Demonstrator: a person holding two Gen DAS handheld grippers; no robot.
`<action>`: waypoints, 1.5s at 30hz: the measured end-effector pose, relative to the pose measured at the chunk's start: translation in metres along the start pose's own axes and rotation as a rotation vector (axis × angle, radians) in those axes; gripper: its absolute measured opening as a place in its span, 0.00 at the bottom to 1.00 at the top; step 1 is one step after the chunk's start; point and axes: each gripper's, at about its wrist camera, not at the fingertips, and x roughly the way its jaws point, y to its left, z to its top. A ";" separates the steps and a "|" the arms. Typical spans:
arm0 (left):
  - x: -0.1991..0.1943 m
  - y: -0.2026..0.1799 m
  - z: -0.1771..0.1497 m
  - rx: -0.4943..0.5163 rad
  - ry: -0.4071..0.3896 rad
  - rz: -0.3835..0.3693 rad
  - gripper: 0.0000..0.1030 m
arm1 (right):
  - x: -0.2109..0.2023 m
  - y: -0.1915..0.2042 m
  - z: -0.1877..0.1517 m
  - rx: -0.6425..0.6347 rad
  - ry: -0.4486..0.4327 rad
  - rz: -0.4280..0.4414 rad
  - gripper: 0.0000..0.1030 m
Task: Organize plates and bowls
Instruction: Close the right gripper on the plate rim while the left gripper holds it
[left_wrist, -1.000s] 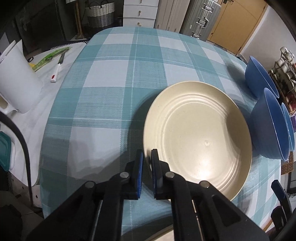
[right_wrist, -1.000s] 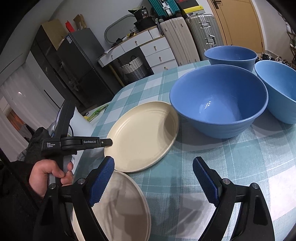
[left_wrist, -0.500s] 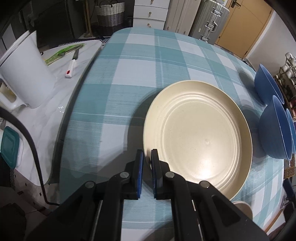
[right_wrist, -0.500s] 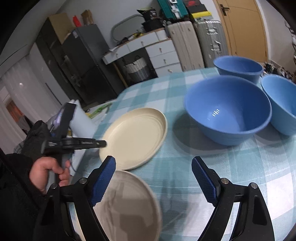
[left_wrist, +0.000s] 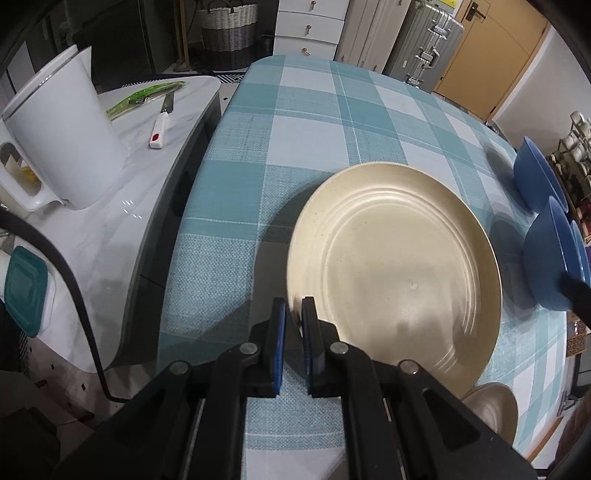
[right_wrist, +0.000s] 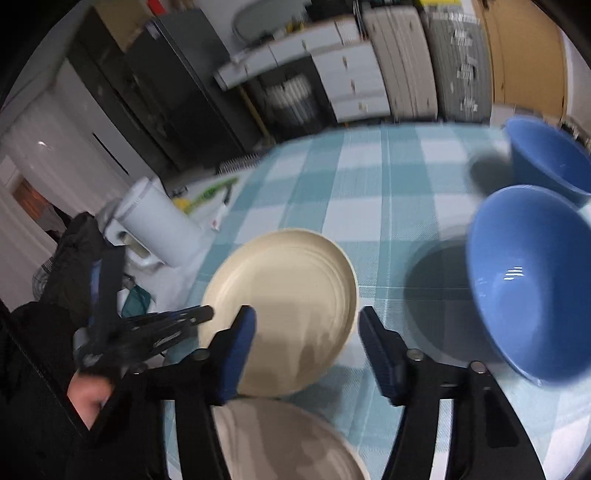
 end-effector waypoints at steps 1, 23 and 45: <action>0.001 0.001 0.000 -0.005 0.003 -0.006 0.06 | 0.012 -0.002 0.007 0.011 0.027 -0.034 0.54; 0.003 -0.001 -0.006 -0.036 -0.012 0.009 0.07 | 0.090 -0.021 0.004 0.019 0.214 -0.118 0.13; 0.003 0.011 -0.012 -0.114 -0.013 -0.035 0.06 | 0.086 -0.008 0.009 0.000 0.169 -0.130 0.11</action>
